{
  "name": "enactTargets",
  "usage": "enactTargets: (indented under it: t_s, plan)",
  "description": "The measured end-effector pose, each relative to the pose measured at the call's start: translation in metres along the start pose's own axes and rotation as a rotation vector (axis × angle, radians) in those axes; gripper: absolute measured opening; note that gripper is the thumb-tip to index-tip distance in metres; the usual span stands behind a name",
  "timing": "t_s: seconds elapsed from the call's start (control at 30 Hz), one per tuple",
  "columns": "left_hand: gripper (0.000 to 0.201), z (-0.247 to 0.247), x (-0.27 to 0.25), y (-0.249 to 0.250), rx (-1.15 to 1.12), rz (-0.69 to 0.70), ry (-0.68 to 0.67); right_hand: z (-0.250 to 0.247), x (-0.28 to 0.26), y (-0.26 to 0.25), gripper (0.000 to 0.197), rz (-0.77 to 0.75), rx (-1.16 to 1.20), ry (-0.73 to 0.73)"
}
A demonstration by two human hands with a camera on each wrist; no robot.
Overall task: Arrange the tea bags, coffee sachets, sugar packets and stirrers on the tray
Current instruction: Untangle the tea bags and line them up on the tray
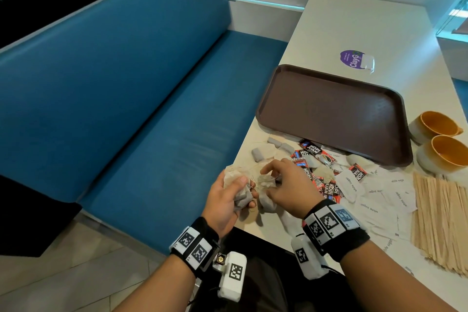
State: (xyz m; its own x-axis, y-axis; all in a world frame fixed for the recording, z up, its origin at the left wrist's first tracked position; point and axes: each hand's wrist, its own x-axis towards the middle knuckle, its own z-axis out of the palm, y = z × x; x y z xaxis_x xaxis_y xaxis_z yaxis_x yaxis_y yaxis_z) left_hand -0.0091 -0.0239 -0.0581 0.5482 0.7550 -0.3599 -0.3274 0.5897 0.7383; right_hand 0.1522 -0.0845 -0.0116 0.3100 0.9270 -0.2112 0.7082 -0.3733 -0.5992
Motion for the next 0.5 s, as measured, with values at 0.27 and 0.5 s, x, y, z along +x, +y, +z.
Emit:
enactTargets:
  t_s: [0.27, 0.5]
  plan:
    - [0.015, 0.0001, 0.0003, 0.0004, 0.003, 0.003, -0.011, -0.0019, -0.0058, 0.0066, 0.023, -0.069, 0.084, 0.088]
    - [0.016, -0.0003, 0.0009, -0.0010, 0.018, -0.004, -0.001, -0.0059, -0.0085, 0.0051, 0.022, -0.068, -0.003, 0.016]
